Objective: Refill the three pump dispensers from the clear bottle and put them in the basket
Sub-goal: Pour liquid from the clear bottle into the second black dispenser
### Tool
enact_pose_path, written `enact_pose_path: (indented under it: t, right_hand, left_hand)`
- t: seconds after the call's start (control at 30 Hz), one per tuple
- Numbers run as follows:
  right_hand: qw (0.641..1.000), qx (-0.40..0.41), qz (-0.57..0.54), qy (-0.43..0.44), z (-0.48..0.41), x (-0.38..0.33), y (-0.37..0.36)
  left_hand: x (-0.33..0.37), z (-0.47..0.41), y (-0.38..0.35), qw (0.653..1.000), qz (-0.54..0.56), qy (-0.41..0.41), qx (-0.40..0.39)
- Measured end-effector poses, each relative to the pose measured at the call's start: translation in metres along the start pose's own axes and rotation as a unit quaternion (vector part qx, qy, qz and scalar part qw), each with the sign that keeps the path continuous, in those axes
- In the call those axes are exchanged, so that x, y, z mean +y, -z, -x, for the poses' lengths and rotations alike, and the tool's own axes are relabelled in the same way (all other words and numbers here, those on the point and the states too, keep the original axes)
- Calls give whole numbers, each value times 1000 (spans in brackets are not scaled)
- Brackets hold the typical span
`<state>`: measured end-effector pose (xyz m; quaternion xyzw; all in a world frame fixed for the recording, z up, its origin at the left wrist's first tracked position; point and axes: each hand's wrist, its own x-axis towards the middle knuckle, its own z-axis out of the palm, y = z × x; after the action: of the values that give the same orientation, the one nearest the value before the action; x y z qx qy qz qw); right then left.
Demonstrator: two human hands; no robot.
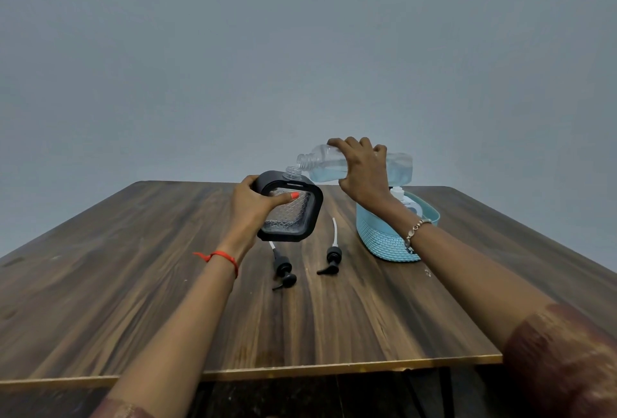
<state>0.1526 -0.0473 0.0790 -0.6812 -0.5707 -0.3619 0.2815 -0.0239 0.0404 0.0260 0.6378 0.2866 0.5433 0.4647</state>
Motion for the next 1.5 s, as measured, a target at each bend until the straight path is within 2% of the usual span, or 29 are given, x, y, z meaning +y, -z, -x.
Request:
enact_pose_path:
  t: [1.5]
  right_hand:
    - [1000, -9, 18, 24, 8, -4, 0]
  left_hand:
    - [-13, 13, -2, 998, 57, 19, 2]
